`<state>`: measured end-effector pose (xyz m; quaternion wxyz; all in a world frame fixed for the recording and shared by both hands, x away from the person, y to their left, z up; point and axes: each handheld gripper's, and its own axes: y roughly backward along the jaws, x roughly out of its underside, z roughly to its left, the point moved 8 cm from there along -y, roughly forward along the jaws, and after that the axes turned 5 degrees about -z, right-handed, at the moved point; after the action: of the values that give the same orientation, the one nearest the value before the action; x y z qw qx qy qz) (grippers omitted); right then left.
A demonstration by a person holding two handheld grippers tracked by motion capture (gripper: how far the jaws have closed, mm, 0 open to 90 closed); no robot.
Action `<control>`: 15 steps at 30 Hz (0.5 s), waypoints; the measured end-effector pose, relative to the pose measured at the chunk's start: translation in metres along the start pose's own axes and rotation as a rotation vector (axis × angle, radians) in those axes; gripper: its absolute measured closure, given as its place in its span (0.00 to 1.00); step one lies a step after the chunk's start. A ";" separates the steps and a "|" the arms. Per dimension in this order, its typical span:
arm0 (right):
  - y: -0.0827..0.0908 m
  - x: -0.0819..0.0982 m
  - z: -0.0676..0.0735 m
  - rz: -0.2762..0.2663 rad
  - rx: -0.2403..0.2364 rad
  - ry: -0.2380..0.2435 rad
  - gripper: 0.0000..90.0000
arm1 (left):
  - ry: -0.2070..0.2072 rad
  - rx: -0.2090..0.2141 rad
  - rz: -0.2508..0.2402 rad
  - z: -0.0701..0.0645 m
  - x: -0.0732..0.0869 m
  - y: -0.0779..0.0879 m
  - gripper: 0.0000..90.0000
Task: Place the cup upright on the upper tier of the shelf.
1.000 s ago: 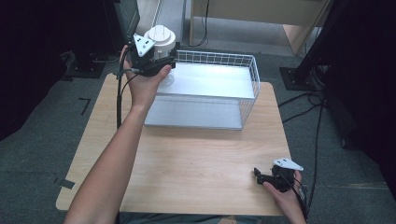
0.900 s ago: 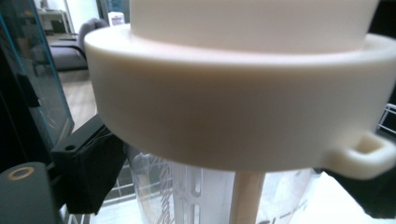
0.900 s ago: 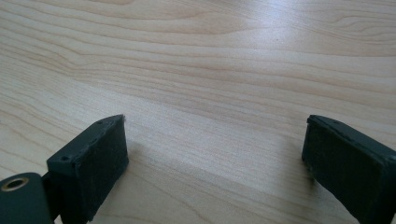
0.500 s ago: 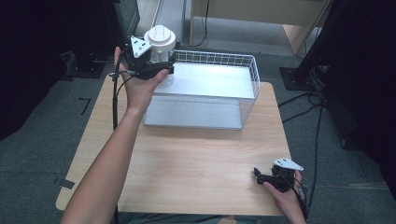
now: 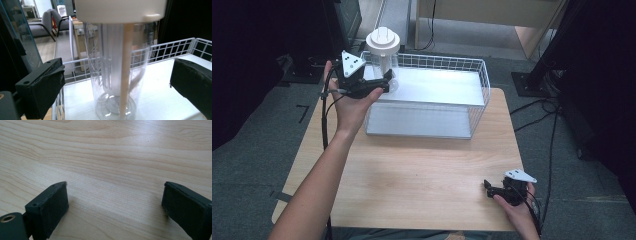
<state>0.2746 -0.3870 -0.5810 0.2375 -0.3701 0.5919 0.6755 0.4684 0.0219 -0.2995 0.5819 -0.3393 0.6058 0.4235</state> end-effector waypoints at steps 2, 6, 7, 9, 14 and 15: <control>0.000 0.000 0.000 0.000 0.000 0.001 0.07 | 0.005 0.014 -0.014 -0.003 0.003 0.011 0.00; 0.000 0.000 0.000 0.000 0.000 0.001 0.07 | 0.006 0.025 -0.021 -0.004 0.006 0.023 0.00; 0.000 0.000 0.000 0.000 0.000 0.001 0.07 | -0.016 0.014 -0.027 -0.004 0.009 0.031 0.00; 0.000 0.000 0.000 -0.002 0.000 0.000 0.07 | -0.022 0.018 -0.037 -0.005 0.012 0.039 0.00; 0.000 0.000 0.000 0.000 0.000 0.001 0.07 | -0.013 0.026 -0.041 -0.004 0.024 0.057 0.00; 0.000 0.000 0.000 0.000 0.000 0.001 0.07 | -0.009 0.024 -0.044 -0.004 0.028 0.060 0.00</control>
<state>0.2746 -0.3871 -0.5810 0.2372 -0.3705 0.5921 0.6752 0.4100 0.0452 -0.3202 0.5980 -0.3437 0.6005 0.4047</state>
